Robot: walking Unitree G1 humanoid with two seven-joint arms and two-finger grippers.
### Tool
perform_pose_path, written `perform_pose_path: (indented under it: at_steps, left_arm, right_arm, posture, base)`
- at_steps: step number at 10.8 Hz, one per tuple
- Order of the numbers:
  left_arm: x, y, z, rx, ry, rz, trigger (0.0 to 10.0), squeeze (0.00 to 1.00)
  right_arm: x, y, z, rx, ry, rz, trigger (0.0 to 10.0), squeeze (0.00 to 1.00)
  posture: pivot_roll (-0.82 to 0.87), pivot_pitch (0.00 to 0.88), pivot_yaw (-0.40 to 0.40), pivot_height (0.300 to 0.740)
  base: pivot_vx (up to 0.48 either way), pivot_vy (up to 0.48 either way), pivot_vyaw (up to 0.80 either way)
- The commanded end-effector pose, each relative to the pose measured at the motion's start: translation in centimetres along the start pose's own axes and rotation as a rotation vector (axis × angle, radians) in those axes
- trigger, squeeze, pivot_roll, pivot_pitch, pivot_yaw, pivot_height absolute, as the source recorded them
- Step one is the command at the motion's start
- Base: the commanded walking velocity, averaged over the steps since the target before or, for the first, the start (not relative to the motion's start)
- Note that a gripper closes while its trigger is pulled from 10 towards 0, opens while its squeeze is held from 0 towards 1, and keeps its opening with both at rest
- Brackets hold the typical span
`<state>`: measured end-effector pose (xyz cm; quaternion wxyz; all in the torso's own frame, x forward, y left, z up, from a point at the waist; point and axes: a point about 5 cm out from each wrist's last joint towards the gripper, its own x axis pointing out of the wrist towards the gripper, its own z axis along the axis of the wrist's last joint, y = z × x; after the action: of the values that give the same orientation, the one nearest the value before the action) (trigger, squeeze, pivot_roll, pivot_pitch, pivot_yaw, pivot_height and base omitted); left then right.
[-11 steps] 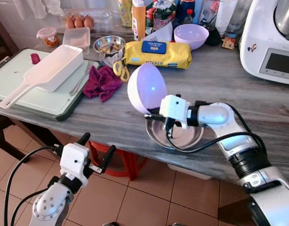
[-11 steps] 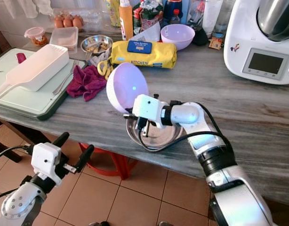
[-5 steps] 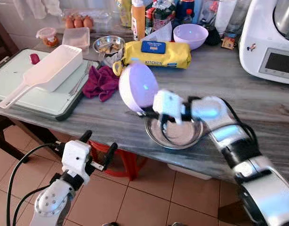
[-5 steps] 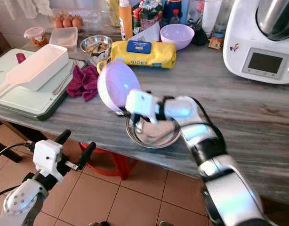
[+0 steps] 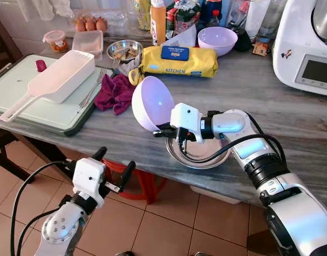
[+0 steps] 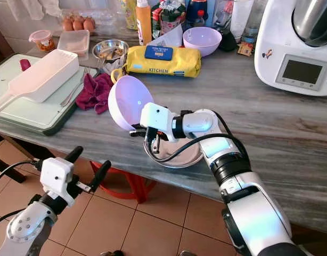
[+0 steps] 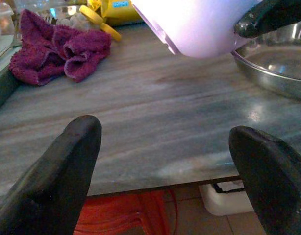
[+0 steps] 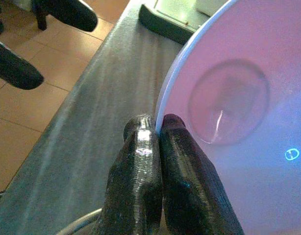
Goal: Setting the table
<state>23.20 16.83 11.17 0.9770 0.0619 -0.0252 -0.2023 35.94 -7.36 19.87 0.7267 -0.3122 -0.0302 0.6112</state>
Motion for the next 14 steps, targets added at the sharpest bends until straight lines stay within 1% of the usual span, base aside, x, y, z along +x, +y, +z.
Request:
perform_pose_path:
  at_steps: [1,2,3,7,11,13,14]
  left_arm:
    - [-0.3,0.1,-0.3,0.002,0.021,0.001,10.0,0.0]
    - [-0.3,0.1,-0.3,0.001,0.024,0.002,10.0,0.0]
    - [-0.3,0.0,-0.3,0.001,0.025,0.002,10.0,0.0]
    - [-0.1,0.1,-0.4,0.003,0.028,0.007,10.0,0.0]
    - [0.2,0.3,-0.2,0.01,0.021,0.006,10.0,0.0]
    - [0.4,0.5,-0.2,0.014,0.018,0.003,10.0,0.0]
    - [0.6,0.6,0.0,0.017,0.011,0.003,10.0,0.0]
  right_arm:
    - [0.0,-0.1,0.1,-0.005,0.009,0.026,10.0,0.68]
    - [-0.1,-0.1,0.0,-0.012,0.018,0.028,10.0,1.0]
    - [-0.1,-0.1,0.0,-0.005,0.014,0.027,10.0,1.0]
    - [-0.3,-0.4,0.0,-0.037,0.02,-0.005,10.0,1.0]
    - [-1.2,-0.9,0.1,-0.07,0.026,-0.044,10.0,1.0]
    - [-1.8,-1.4,0.3,-0.081,0.023,-0.081,10.0,1.0]
    - [-2.3,-1.7,0.5,-0.1,0.009,-0.133,10.0,1.0]
  posture:
    - [-0.1,0.183,0.04,0.74]
    - [-0.1,0.183,0.041,0.74]
    - [-0.1,0.183,0.041,0.74]
    - [-0.1,0.179,0.043,0.74]
    - [-0.1,0.163,0.058,0.74]
    - [-0.1,0.157,0.063,0.74]
    - [-0.1,0.154,0.067,0.74]
  base:
    - [0.0,0.0,0.0]
    - [0.0,0.0,0.0]
    - [0.0,0.0,0.0]
    - [0.0,0.0,0.0]
    - [0.0,0.0,0.0]
    - [0.0,0.0,0.0]
    - [0.0,0.0,0.0]
